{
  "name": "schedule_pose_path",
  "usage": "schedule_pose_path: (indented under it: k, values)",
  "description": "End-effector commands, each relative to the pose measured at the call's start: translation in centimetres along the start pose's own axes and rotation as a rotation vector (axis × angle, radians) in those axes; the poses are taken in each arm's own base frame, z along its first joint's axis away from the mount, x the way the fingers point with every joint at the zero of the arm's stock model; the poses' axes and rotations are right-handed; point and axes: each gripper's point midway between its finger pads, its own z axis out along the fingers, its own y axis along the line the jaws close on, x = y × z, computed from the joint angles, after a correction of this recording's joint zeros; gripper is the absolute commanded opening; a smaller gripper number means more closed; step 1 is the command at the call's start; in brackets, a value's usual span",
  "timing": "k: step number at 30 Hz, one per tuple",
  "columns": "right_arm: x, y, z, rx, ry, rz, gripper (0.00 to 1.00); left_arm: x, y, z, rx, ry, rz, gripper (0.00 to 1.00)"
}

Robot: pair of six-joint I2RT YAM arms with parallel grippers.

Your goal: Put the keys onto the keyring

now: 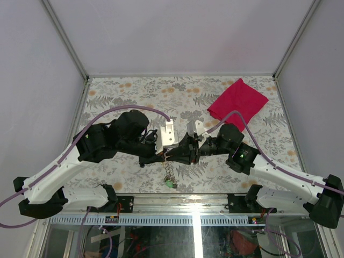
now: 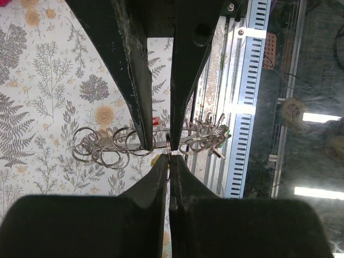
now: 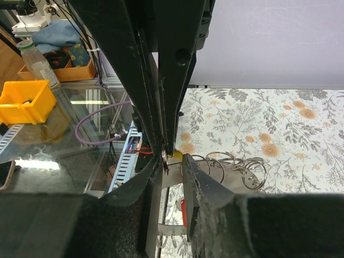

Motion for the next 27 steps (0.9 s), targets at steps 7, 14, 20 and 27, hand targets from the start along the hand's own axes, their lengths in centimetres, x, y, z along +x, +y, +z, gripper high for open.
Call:
schedule_pose_path:
  k: [7, 14, 20, 27]
  values:
    - [-3.6, 0.4, 0.5, -0.032, -0.091, -0.066, 0.12, -2.2, -0.4, -0.6, 0.010, -0.079, 0.049, 0.00]
    - [-4.0, 0.4, 0.2, -0.017, -0.102, -0.074, 0.00, -2.5, -0.6, -1.0, 0.011, -0.107, 0.064, 0.03]
    - [-5.6, 1.2, -0.4, -0.020, -0.135, -0.096, 0.00, -3.2, -1.3, -1.8, 0.027, -0.176, 0.092, 0.20]
    - [-6.6, 1.8, -0.8, -0.026, -0.151, -0.112, 0.00, -3.1, -1.5, -1.7, 0.039, -0.182, 0.100, 0.25]
